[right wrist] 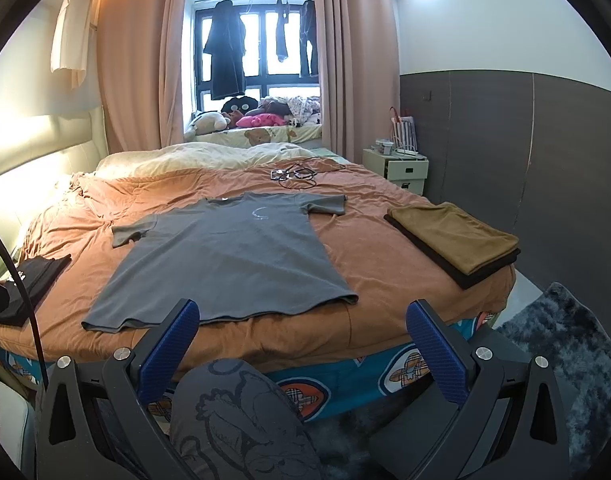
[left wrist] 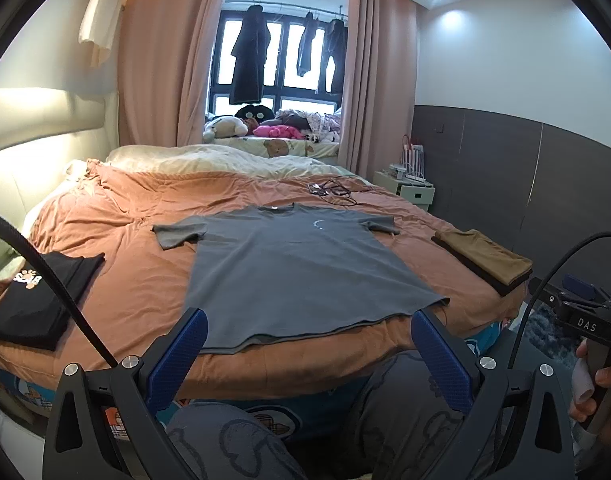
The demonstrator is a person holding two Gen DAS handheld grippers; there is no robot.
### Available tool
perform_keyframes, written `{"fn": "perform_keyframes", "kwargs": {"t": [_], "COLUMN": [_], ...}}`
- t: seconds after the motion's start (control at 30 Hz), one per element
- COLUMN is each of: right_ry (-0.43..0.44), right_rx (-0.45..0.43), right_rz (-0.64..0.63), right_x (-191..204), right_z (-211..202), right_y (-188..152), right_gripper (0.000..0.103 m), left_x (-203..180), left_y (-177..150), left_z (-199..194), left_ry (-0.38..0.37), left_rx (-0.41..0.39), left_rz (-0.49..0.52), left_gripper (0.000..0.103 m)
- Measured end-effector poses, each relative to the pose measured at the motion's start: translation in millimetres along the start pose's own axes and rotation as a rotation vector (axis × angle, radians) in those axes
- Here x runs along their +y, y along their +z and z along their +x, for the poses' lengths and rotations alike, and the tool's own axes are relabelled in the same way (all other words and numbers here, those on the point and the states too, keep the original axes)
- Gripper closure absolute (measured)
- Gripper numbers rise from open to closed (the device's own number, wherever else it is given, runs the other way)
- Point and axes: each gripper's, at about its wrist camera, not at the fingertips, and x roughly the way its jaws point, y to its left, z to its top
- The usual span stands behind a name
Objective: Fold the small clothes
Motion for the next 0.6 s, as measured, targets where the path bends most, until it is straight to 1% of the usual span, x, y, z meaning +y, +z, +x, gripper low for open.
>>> {"fn": "perform_keyframes", "kwargs": {"t": [0.2,0.33,0.43,0.6], "right_ry": [0.016,0.042,0.06,0.072], "right_rx": [0.015,0.028,0.034,0.049], "right_rz": [-0.001,-0.006,-0.004,-0.012], "right_x": [-0.3,-0.4,-1.0,-2.8], "right_z": [16.4,33.5,47.3,69.5], "right_y": [8.3,16.0,20.9,32.5], "right_gripper": [0.0,0.0,0.0,0.0], "left_x": [8.8,16.5,24.9,38.1], "left_y": [6.1,9.6,15.4,26.6], "left_z": [5.4,16.0,24.2,37.7], "left_ry": [0.011,0.031,0.042,0.069], "left_rx": [0.005,0.01,0.011,-0.001], "left_rz": [-0.022,-0.027,-0.047,-0.059], "left_gripper": [0.001,0.001,0.004,0.004]}}
